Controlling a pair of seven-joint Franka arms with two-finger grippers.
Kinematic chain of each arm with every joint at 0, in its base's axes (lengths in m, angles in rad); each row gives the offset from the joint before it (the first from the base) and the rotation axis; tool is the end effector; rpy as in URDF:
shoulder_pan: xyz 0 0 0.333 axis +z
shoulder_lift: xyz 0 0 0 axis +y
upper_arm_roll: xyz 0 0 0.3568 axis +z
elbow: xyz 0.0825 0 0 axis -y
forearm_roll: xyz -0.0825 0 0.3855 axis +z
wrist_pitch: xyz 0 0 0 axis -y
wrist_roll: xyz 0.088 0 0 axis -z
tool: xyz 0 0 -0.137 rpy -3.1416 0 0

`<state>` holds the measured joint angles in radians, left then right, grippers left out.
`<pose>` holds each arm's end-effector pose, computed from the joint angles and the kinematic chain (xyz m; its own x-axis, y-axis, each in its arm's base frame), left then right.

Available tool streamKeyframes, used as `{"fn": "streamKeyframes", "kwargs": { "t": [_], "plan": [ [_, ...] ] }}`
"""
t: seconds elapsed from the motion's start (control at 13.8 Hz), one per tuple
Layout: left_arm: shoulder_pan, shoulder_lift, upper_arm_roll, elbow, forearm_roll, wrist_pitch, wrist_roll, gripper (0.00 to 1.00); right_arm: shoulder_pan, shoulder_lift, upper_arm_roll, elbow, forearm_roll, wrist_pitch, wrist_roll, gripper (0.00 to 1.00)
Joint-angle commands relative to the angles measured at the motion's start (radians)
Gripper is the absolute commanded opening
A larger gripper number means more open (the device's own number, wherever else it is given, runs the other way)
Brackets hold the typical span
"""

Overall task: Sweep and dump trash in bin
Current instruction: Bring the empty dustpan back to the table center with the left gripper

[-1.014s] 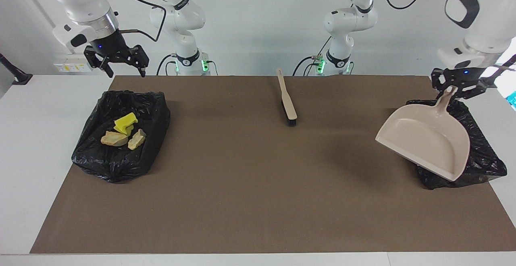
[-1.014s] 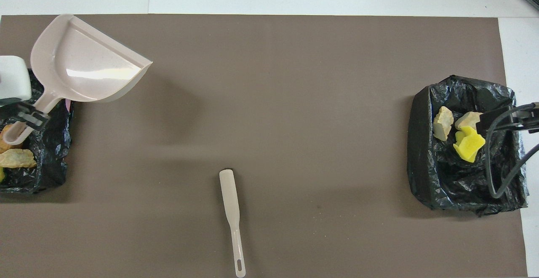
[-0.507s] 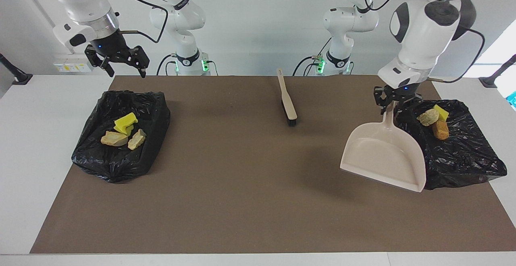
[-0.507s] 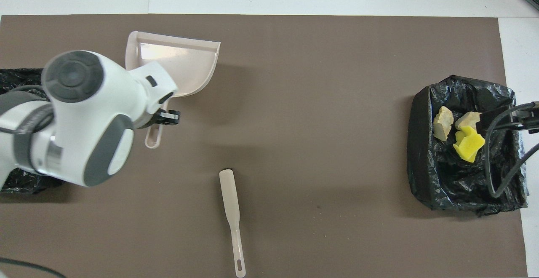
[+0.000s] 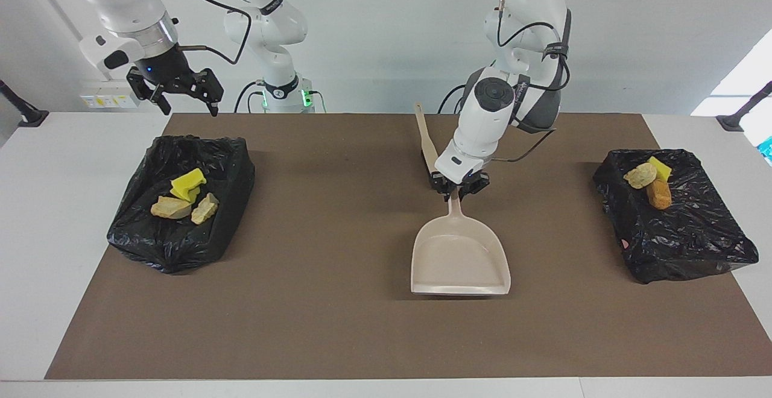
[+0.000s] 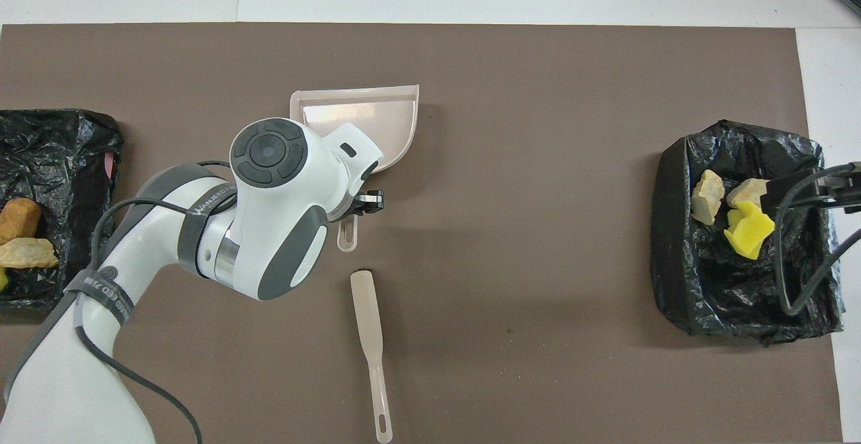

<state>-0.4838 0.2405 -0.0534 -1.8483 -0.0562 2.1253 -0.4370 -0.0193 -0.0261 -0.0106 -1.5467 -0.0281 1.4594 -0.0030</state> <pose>0.5435 -0.3261 0.4073 0.9976 -0.0694 0.0063 -0.0697 -0.9950 0.0708 0.5331 -0.0201 0.6515 0.9977 -0.0299 -0.0612 -0.0283 -0.9992 0.0276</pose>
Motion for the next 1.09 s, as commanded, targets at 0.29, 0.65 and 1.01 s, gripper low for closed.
{"fn": "streamKeyframes", "kwargs": {
  "t": [0.29,0.65,1.01],
  "plan": [
    [-0.107,0.040,0.024,0.009,0.013,0.048,0.034,0.00,-0.004,-0.012,0.003,-0.007,-0.003,-0.007,0.017,1.00],
    [-0.131,0.095,0.026,0.012,0.022,0.061,-0.002,0.00,-0.004,-0.012,0.003,-0.007,-0.003,-0.007,0.017,1.00],
    [-0.134,0.098,0.026,0.024,0.033,0.044,-0.123,0.00,-0.004,-0.012,0.003,-0.007,-0.003,-0.007,0.017,1.00]
  ]
}}
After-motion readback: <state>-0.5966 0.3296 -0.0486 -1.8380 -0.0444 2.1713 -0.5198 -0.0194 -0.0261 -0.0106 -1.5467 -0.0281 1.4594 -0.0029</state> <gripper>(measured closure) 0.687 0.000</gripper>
